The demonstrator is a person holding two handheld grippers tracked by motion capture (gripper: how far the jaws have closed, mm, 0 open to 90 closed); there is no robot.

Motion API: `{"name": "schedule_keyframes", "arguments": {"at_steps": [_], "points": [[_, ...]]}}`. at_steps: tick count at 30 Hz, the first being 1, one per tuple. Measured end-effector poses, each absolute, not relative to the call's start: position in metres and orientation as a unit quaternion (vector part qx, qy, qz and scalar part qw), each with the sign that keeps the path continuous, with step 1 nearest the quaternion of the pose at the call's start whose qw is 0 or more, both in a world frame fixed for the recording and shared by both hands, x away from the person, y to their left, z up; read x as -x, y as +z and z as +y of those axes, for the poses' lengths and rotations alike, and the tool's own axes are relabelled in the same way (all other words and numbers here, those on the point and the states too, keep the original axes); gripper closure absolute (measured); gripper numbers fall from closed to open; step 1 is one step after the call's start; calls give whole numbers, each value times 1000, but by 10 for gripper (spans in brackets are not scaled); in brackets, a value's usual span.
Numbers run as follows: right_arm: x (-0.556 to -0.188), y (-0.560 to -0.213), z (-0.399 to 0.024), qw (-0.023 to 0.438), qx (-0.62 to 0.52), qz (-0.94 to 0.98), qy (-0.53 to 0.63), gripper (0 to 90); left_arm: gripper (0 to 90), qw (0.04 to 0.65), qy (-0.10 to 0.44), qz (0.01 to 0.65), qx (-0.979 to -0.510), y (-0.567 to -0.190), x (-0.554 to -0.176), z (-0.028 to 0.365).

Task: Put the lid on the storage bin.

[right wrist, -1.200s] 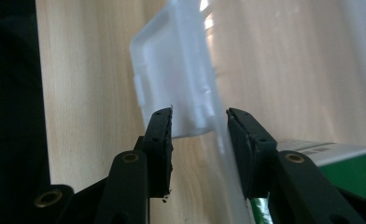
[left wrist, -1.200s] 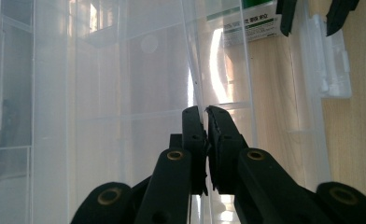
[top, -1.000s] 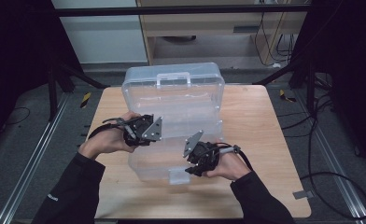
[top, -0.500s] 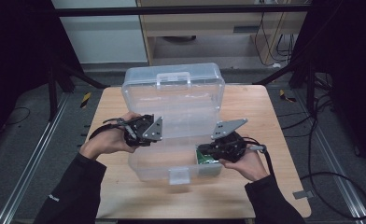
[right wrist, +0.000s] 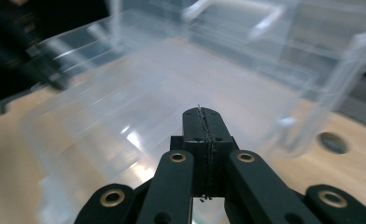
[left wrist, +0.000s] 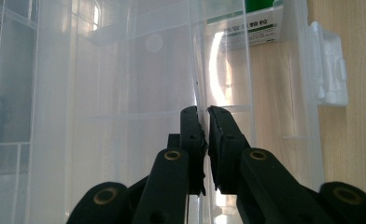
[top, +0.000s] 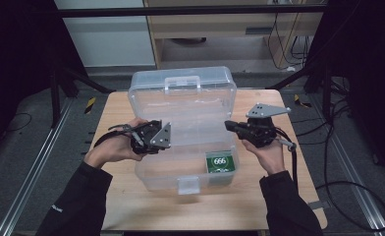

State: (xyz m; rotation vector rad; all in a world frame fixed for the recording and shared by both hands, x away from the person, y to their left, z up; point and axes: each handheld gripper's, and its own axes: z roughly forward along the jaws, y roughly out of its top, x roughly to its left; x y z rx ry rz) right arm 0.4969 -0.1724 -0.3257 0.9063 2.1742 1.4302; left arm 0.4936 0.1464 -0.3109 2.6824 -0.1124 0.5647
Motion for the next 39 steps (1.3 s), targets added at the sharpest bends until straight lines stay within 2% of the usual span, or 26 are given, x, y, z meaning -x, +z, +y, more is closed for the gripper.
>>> {"name": "schedule_keyframes", "arguments": {"at_steps": [5, 16, 39], "points": [[-517, -329, -182, 208, -357, 751, 515, 900, 841, 197, 202, -39, -959, -311, -493, 146], [-544, -332, -186, 207, -386, 739, 512, 900, 841, 199, 200, -38, -959, -312, -492, 147], [-549, -329, -189, 208, -398, 729, 516, 900, 840, 206, 180, -36, -961, -315, -490, 148]]}}
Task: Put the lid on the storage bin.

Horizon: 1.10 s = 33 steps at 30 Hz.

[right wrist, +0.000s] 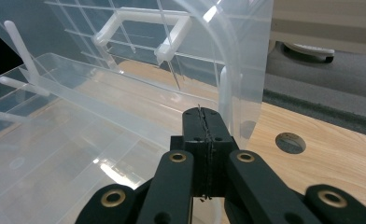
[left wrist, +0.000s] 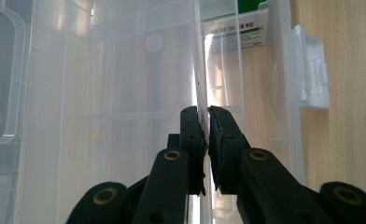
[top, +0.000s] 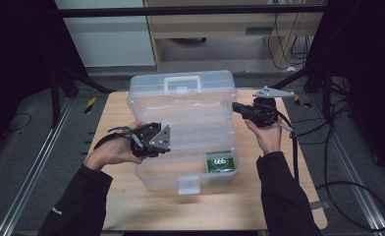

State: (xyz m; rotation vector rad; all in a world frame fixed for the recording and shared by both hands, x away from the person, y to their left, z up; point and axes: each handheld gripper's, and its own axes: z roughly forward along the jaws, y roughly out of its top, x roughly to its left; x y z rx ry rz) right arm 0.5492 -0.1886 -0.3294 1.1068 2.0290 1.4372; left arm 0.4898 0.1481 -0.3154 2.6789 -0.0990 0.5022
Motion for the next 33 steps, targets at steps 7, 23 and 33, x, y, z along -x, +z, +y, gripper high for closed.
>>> {"name": "schedule_keyframes", "arguments": {"at_steps": [7, 23, 33], "points": [[-547, -328, -189, 207, -396, 727, 522, 900, 835, 218, 176, -35, -959, -318, -489, 149], [-529, -334, -193, 195, -394, 721, 536, 900, 791, 237, 170, -34, -956, -324, -487, 146], [-522, -336, -197, 179, -393, 724, 538, 900, 697, 251, 173, -34, -952, -326, -489, 138]]}}
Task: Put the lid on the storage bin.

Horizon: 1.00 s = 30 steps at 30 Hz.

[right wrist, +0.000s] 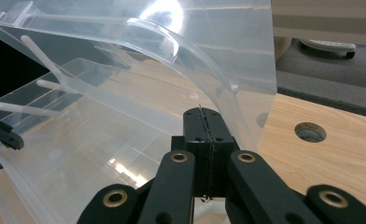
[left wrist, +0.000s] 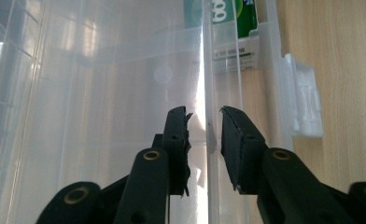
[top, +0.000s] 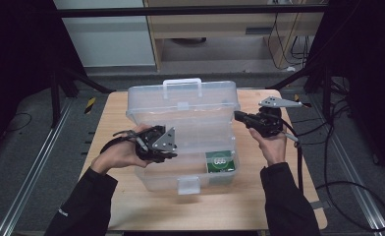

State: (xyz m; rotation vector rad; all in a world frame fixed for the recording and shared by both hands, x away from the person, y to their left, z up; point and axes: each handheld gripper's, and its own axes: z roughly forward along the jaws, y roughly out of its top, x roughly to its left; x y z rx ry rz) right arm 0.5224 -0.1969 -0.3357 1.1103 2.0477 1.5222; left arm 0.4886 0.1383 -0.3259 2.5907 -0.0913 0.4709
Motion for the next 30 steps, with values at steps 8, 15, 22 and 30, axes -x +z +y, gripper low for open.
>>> {"name": "schedule_keyframes", "arguments": {"at_steps": [8, 15, 22, 30], "points": [[-520, -336, -195, 174, -387, 725, 543, 900, 572, 319, 149, 2, -936, -325, -488, 141], [-518, -338, -195, 168, -389, 723, 546, 900, 474, 353, 151, 30, -923, -331, -483, 137], [-515, -339, -196, 162, -390, 723, 547, 900, 403, 386, 139, 44, -911, -337, -478, 134], [-512, -340, -195, 162, -386, 725, 547, 900, 367, 436, 113, 75, -890, -342, -476, 137]]}}
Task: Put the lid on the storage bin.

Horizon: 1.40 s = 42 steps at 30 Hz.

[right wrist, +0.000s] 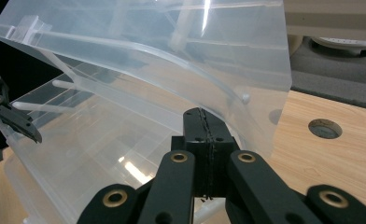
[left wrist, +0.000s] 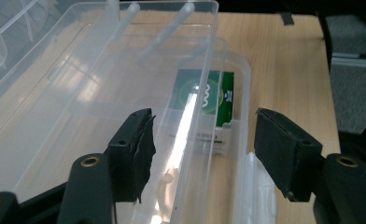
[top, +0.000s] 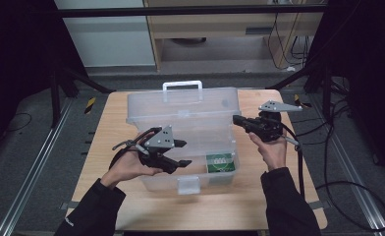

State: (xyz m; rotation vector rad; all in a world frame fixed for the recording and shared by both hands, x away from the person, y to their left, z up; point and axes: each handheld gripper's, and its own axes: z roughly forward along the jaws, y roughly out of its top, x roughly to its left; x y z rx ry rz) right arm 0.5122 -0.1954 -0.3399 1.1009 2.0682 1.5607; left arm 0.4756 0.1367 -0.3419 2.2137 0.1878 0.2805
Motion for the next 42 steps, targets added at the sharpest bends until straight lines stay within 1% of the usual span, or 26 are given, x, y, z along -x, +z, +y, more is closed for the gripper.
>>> {"name": "schedule_keyframes", "arguments": {"at_steps": [2, 7, 8, 12, 13, 15, 17, 18, 19, 21, 23, 25, 26, 32, 36, 42], "points": [[-512, -340, -196, 163, -385, 725, 547, 900, 368, 444, 110, 82, -885, -344, -474, 139], [-510, -341, -196, 163, -384, 726, 546, 900, 380, 446, 122, 96, -881, -346, -471, 145], [-510, -341, -196, 162, -385, 727, 545, 900, 383, 445, 133, 109, -879, -345, -469, 149], [-509, -342, -196, 164, -384, 729, 542, 900, 415, 457, 147, 143, -866, -342, -468, 160], [-509, -341, -196, 164, -384, 730, 542, 900, 428, 457, 147, 143, -866, -342, -468, 160], [-509, -342, -196, 165, -384, 730, 541, 900, 459, 458, 162, 163, -859, -340, -466, 168], [-508, -342, -196, 163, -385, 730, 541, 900, 511, 468, 170, 184, -848, -339, -465, 173], [-508, -342, -196, 163, -385, 730, 541, 900, 537, 468, 170, 184, -848, -339, -465, 173], [-508, -342, -196, 163, -385, 730, 540, 900, 537, 469, 174, 190, -845, -339, -464, 175], [-508, -342, -196, 164, -385, 731, 539, 900, 571, 469, 185, 205, -839, -339, -463, 180], [-508, -342, -196, 165, -384, 732, 538, 900, 639, 468, 192, 219, -834, -339, -463, 184], [-508, -342, -196, 164, -384, 732, 538, 900, 670, 468, 206, 233, -827, -339, -462, 189], [-508, -342, -196, 164, -385, 732, 537, 900, 703, 469, 212, 239, -823, -338, -461, 192], [-507, -344, -196, 162, -384, 735, 535, 900, 811, 471, 229, 277, -806, -334, -457, 212], [-507, -344, -196, 162, -384, 737, 532, 900, 867, 469, 233, 298, -798, -335, -457, 224], [-502, -346, -196, 160, -383, 744, 524, 900, 893, 460, 245, 325, -789, -342, -462, 237]]}}
